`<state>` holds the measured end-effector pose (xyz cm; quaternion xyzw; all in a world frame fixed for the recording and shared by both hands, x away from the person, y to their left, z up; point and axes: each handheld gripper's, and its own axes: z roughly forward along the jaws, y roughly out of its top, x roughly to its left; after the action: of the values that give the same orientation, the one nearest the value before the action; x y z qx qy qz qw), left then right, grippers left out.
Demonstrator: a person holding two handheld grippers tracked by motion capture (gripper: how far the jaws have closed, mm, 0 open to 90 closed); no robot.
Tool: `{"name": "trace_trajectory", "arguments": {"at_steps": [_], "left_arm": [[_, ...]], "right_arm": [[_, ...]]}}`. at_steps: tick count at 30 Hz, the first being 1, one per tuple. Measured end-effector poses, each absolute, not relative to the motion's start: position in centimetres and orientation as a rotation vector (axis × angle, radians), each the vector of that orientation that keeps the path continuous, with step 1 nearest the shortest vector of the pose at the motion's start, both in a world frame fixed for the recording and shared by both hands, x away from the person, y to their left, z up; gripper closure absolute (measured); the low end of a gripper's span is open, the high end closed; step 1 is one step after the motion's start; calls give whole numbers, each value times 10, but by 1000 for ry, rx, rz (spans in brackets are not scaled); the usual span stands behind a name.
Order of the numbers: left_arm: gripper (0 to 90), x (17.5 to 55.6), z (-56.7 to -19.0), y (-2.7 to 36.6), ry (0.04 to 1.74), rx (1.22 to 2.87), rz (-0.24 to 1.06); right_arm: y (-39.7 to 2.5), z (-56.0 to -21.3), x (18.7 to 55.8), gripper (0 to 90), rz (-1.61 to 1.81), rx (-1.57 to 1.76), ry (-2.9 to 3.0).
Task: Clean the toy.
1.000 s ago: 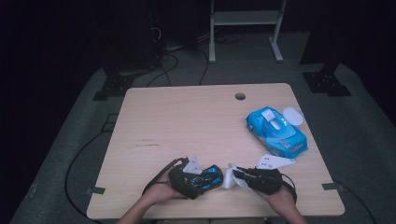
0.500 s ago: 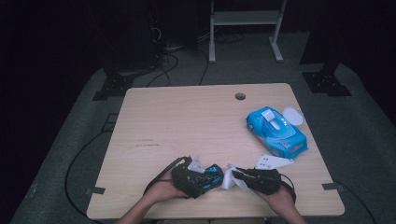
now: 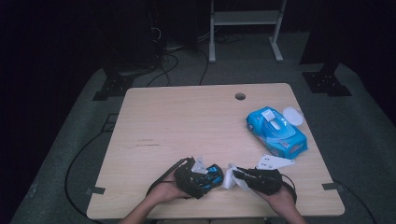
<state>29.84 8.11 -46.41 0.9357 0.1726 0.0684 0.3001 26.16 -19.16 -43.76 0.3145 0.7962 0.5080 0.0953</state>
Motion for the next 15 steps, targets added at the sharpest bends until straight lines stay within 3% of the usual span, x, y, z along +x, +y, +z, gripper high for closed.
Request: {"name": "trace_trajectory", "arguments": {"at_steps": [8, 15], "left_arm": [[280, 300, -456, 87, 462, 2462, 207], [252, 305, -458, 93, 478, 2461, 119]], "right_arm": [[-192, -437, 262, 820, 1509, 933, 2356], [-192, -437, 262, 819, 1509, 936, 2353]]}}
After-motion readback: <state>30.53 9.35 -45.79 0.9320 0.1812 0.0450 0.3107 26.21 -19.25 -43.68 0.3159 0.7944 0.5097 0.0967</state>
